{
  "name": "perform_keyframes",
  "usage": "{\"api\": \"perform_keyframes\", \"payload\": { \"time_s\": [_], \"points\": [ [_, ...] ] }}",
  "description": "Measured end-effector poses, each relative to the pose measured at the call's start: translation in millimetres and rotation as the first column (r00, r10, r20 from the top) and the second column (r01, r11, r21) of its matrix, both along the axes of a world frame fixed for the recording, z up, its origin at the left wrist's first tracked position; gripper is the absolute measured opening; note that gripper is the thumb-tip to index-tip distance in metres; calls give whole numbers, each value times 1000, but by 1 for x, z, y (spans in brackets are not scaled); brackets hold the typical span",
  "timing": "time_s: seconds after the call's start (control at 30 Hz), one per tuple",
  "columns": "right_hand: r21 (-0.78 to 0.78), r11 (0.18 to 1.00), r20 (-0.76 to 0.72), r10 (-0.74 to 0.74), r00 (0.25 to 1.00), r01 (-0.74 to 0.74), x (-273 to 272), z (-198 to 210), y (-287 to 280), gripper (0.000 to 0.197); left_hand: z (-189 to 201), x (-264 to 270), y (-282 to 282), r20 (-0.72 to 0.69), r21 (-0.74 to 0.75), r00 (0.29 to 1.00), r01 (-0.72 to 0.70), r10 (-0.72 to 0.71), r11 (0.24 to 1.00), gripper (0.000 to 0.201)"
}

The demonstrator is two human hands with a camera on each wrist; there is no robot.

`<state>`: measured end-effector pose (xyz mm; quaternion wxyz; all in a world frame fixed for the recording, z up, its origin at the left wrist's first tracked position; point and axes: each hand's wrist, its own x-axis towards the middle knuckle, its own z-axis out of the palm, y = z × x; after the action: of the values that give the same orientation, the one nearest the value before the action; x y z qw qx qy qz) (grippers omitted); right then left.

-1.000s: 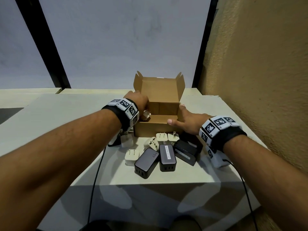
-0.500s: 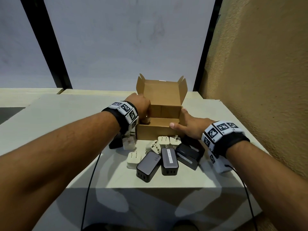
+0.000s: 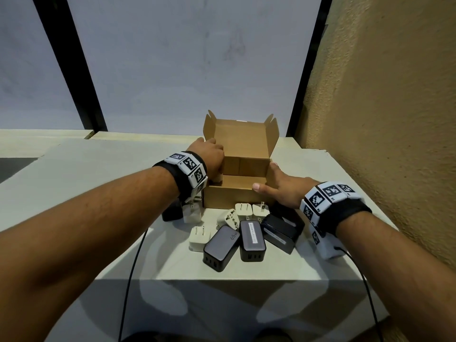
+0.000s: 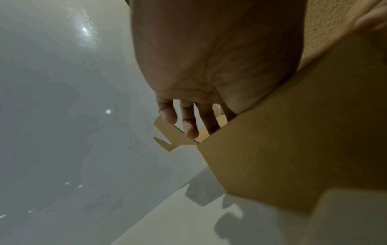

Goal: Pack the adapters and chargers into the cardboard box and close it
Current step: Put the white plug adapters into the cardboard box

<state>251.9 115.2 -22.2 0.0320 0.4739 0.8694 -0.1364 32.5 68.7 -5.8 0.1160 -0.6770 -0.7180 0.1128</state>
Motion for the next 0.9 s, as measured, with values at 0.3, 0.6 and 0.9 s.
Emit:
{"api": "perform_keyframes", "payload": {
  "time_s": [0.3,0.6,0.9],
  "points": [
    [-29,999,-58,18,998,-19,-1,2,-6,88,15,-17,-58,440,158,856,223,-271,962,22],
    [-50,999,-96,-1,995,-4,-2,5,-11,86,-1,-22,-121,101,-227,925,380,-366,897,51],
    [-59,998,-63,-21,998,17,0,4,-8,90,5,-7,-108,237,-84,901,392,-364,916,45]
  ]
}}
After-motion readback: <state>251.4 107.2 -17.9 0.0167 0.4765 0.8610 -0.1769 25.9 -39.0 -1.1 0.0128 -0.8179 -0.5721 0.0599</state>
